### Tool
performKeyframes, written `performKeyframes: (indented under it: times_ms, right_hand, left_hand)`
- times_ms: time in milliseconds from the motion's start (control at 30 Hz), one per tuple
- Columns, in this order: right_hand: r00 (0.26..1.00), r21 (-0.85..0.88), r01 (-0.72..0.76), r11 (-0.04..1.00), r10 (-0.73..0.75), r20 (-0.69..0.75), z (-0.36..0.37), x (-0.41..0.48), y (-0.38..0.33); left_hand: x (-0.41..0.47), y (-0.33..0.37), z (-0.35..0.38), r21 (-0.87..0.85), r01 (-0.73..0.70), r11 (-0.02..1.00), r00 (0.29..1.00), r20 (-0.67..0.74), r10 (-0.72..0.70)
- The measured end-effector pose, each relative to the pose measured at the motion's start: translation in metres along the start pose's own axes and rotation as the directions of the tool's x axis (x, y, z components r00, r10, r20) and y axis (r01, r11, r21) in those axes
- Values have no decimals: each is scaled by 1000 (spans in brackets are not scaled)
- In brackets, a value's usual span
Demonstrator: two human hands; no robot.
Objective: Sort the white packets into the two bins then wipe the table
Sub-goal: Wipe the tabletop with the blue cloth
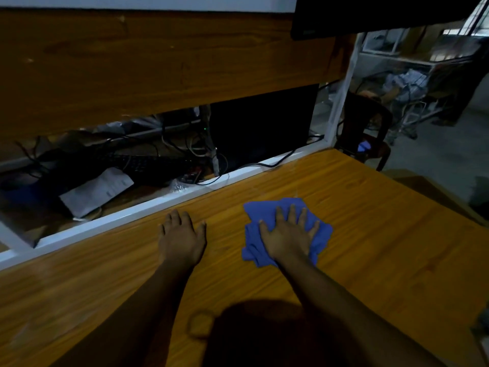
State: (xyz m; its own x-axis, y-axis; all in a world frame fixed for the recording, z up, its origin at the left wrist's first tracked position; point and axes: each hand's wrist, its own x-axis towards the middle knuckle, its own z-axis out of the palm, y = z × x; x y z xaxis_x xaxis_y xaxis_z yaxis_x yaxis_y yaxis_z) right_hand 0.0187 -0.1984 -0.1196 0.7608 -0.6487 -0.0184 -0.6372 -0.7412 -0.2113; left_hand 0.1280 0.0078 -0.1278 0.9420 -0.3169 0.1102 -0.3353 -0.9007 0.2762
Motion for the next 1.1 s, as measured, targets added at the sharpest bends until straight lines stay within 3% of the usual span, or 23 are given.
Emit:
performKeyframes:
  times_ms: [100, 167, 400, 467, 567, 633, 700, 800, 867, 933, 1000, 1100]
  right_hand:
    - [994, 9, -106, 994, 106, -20, 5, 37, -21]
    - [996, 5, -85, 996, 85, -4, 8, 61, -36]
    - [955, 7, 284, 959, -284, 84, 18, 94, -77]
    - [890, 33, 440, 897, -441, 115, 17, 77, -87]
    - [688, 77, 698, 712, -696, 204, 8, 53, -76]
    - [628, 92, 749, 656, -747, 219, 4, 61, -53]
    - [720, 48, 673, 739, -668, 189, 4, 79, -36]
    - [930, -4, 353, 936, -350, 111, 11, 86, -51]
    - [979, 3, 183, 983, -182, 96, 15, 74, -86]
    - [974, 17, 194, 981, -194, 115, 20, 52, -124]
    - [913, 26, 386, 922, -386, 136, 29, 20, -156]
    - [692, 70, 703, 708, -703, 164, 38, -23, -176]
  left_hand:
    - [3, 1, 4, 14, 22, 1000, 999, -25, -22]
    - [3, 0, 6, 16, 27, 1000, 999, -31, -26]
    - [5, -1, 5, 10, 28, 1000, 999, -20, -27]
    - [4, 1, 2, 7, 30, 1000, 1000, -3, -30]
    - [-3, 2, -7, -45, 23, 999, 1000, 19, -22]
    - [-9, -11, -14, -47, 26, 999, 999, 37, -24]
    - [-17, -37, -25, 10, 62, 998, 996, 68, -62]
    - [-34, -83, -46, 95, 139, 986, 986, 79, -147]
    - [-47, -108, -59, 139, 196, 971, 974, 90, -210]
    - [-58, -122, -63, 152, 234, 960, 963, 95, -250]
    - [-67, -129, -61, 121, 257, 959, 963, 49, -264]
    - [-70, -133, -56, 49, 321, 946, 947, -42, -320]
